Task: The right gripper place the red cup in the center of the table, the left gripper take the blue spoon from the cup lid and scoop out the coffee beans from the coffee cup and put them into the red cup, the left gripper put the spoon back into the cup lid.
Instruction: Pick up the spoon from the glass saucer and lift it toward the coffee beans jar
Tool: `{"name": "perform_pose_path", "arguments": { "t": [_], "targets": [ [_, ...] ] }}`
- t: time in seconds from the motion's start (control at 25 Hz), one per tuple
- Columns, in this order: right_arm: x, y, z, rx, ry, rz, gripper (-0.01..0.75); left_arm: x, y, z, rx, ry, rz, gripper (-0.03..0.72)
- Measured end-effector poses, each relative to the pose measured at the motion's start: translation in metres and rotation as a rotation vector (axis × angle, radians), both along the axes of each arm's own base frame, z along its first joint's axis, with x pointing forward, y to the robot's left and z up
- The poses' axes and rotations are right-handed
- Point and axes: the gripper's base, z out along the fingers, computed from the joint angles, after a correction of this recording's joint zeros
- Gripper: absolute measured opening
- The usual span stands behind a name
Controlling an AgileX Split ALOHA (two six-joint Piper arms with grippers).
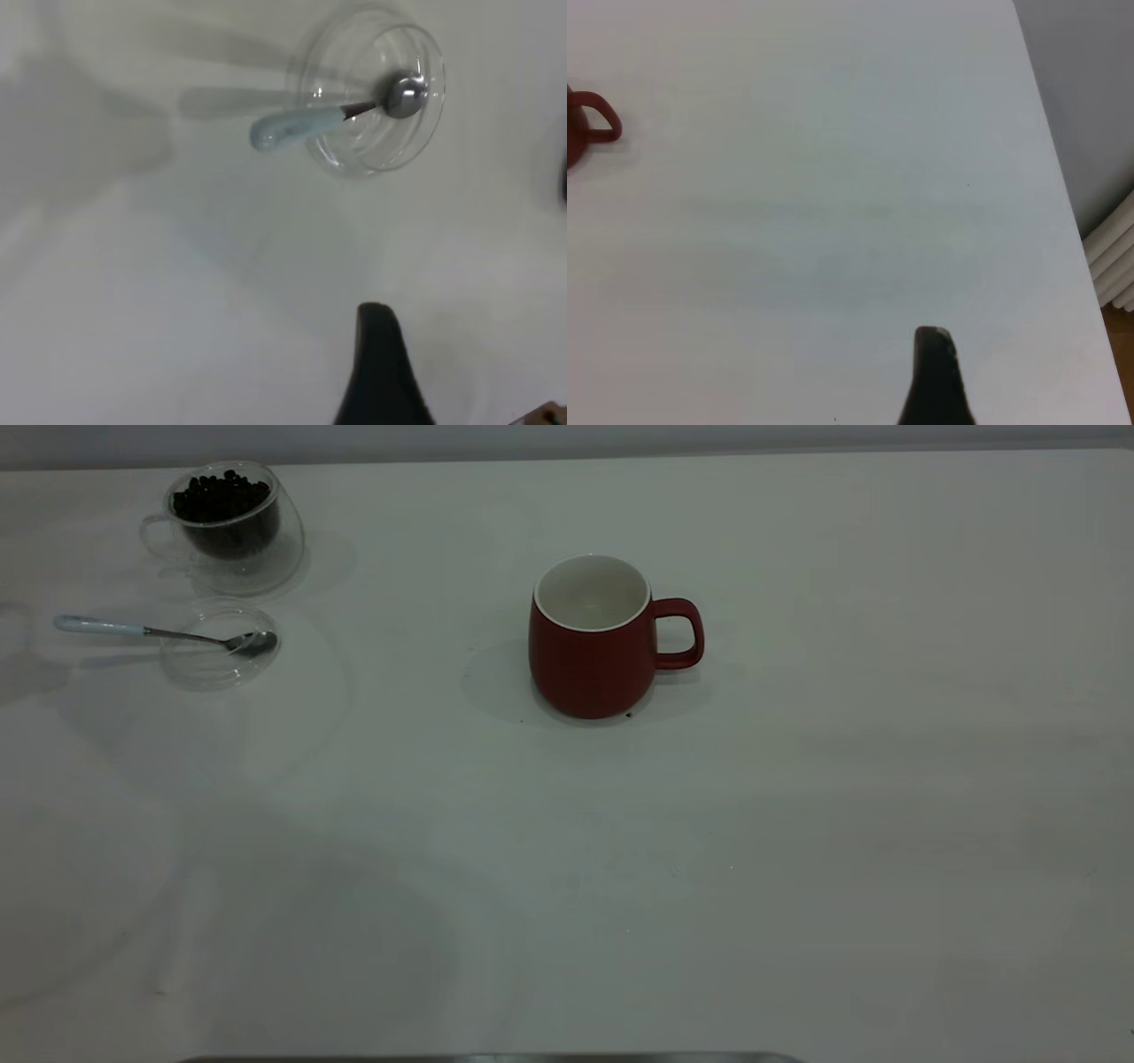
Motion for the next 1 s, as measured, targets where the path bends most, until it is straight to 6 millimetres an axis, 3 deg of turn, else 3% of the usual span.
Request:
{"name": "perform_pose_path", "arguments": {
  "t": [0.56,0.8,1.0],
  "targets": [
    [0.0,0.0,0.0,0.0,0.0,0.0,0.59,0.0,-0.002,-0.079,-0.062,0.035,-0.027,0.578],
    [0.0,0.0,0.0,0.0,0.0,0.0,0.59,0.0,-0.004,-0.102,-0.089,0.005,-0.048,0.578],
    [0.0,0.0,0.0,0.0,0.0,0.0,0.59,0.009,-0.008,-0.109,-0.157,-0.104,-0.03,0.578]
  ]
}}
